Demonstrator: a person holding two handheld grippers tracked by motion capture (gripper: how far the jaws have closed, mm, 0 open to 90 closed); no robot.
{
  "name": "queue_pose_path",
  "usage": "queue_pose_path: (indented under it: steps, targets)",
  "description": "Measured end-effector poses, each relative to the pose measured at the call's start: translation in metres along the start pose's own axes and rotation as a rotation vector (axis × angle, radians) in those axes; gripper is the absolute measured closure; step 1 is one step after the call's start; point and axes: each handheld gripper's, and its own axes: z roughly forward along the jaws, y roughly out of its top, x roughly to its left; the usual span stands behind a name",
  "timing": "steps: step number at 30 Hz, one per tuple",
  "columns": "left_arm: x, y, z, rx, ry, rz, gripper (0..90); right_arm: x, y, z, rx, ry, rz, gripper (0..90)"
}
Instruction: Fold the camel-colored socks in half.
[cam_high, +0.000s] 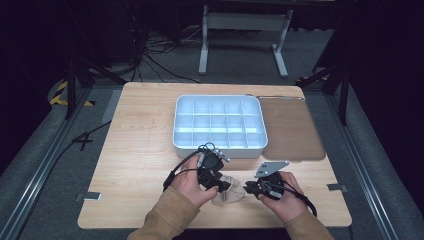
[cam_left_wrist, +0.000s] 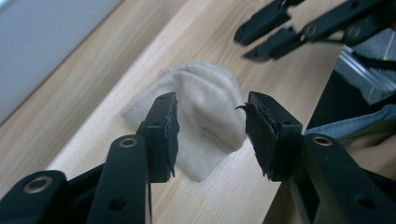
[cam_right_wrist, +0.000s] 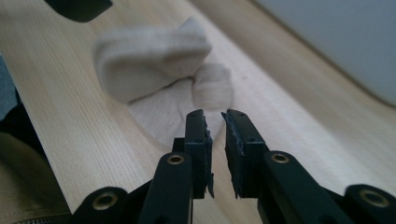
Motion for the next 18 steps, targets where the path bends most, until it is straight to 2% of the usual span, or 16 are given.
queue_pose_path:
  steps: [3,6,8,9,11,12,14,16,18]
  targets:
    - [0.002,-0.004,-0.006,-0.004,0.013,-0.013,58.1,-0.002,0.004,-0.013,-0.035,-0.025,0.016,81.1]
    - [0.007,-0.009,-0.009,0.007,0.040,-0.037,61.1,-0.001,0.008,-0.019,-0.055,-0.026,0.008,82.4]
    - [0.012,-0.015,-0.012,0.017,0.076,-0.061,63.9,0.005,0.014,-0.020,-0.070,0.006,-0.004,83.2]
    - [0.013,-0.017,-0.013,0.019,0.078,-0.066,64.6,0.009,0.018,-0.018,-0.083,0.032,-0.017,83.4]
    - [0.017,-0.021,-0.015,0.029,0.092,-0.091,66.4,0.016,0.023,-0.014,-0.094,0.055,-0.037,84.0]
    - [0.017,-0.021,-0.015,0.029,0.092,-0.091,67.2,0.016,0.023,-0.014,-0.094,0.055,-0.037,84.0]
    - [0.020,-0.026,-0.016,0.036,0.106,-0.103,68.0,0.023,0.028,-0.007,-0.105,0.088,-0.056,85.9]
    - [0.021,-0.029,-0.016,0.039,0.109,-0.120,68.9,0.028,0.032,0.000,-0.104,0.108,-0.068,86.9]
    - [0.023,-0.032,-0.017,0.041,0.116,-0.120,69.3,0.030,0.034,0.008,-0.084,0.117,-0.079,87.2]
